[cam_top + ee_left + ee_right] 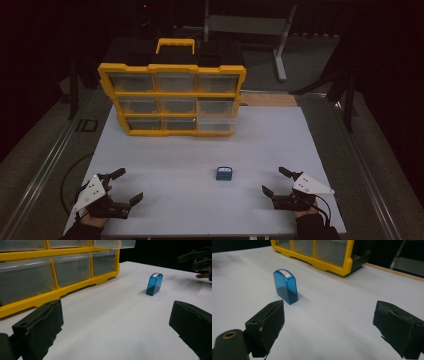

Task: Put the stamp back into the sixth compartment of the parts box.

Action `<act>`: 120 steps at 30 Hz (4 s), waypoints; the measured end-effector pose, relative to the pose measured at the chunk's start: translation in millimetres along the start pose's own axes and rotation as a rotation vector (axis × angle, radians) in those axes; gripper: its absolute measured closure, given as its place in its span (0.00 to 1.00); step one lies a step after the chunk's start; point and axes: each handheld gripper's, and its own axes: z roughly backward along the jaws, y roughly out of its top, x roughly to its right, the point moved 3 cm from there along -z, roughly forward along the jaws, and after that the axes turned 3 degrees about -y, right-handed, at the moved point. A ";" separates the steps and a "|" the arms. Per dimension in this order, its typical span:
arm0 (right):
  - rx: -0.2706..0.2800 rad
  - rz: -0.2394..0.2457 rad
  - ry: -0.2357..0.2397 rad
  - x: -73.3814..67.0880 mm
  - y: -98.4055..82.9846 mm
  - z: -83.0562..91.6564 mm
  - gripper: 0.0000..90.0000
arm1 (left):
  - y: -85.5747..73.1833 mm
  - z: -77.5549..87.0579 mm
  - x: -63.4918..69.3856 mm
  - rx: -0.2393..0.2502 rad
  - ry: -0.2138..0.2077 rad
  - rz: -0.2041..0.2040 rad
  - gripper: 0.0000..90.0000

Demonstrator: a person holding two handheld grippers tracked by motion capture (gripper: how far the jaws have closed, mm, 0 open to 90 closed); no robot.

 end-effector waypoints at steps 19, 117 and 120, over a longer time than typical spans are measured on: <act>-0.020 -0.014 0.008 2.0 -4.5 -0.6 0.11 | 0.2 -0.6 3.5 -0.002 -0.003 -0.031 0.00; -0.028 0.158 0.454 -21.1 122.7 -73.2 0.10 | 2.9 0.5 5.6 0.027 -0.029 0.004 0.00; -0.044 0.156 0.481 -24.4 117.6 -81.8 0.10 | 3.2 1.2 5.1 0.033 -0.027 0.007 0.00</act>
